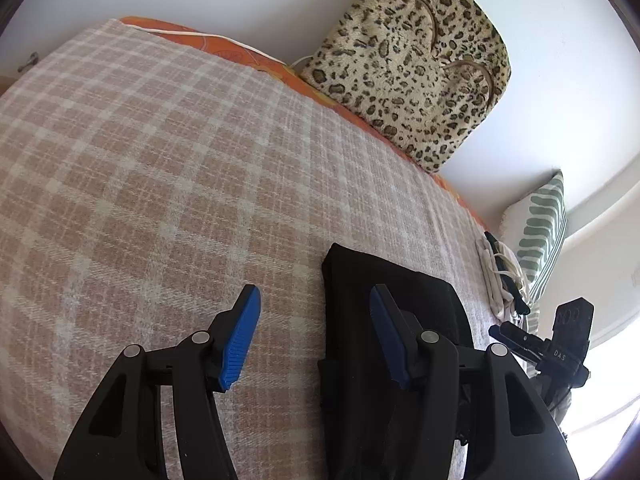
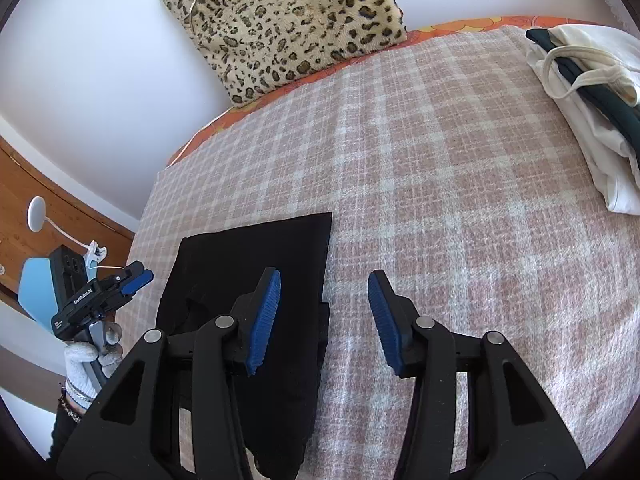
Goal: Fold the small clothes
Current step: 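Straighten the folded black bundle's edges with both tools, then open them, then close the right tool on the folded black top's edge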
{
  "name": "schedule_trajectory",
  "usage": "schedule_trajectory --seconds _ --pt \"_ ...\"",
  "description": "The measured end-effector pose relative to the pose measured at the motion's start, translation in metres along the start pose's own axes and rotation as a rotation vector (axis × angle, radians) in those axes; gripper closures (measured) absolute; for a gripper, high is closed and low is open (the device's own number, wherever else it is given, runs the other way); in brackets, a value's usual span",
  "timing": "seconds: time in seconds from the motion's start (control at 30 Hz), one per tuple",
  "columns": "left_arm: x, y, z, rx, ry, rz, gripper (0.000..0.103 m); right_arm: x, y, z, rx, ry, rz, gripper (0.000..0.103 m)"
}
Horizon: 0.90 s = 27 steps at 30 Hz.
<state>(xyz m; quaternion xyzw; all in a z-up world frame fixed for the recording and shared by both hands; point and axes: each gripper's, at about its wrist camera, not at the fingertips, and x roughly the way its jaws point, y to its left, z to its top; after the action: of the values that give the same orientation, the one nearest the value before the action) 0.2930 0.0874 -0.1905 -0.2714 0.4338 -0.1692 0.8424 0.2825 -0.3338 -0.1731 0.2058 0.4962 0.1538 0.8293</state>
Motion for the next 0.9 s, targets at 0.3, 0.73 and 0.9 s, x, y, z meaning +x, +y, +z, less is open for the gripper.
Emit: schedule_trajectory --seconds 0.3,0.73,0.9 --pt "0.014 0.002 0.006 -0.074 0.012 -0.081 0.047 -0.031 -0.016 -0.064 0.113 0.041 0.141 0.036" --pt "0.037 -0.001 0.005 -0.067 0.067 -0.067 0.047 -0.008 -0.016 -0.111 0.168 0.170 0.315 0.036" --pt "0.047 -0.002 0.005 -0.074 0.078 -0.078 0.047 -0.003 -0.007 -0.112 0.171 0.166 0.325 0.036"
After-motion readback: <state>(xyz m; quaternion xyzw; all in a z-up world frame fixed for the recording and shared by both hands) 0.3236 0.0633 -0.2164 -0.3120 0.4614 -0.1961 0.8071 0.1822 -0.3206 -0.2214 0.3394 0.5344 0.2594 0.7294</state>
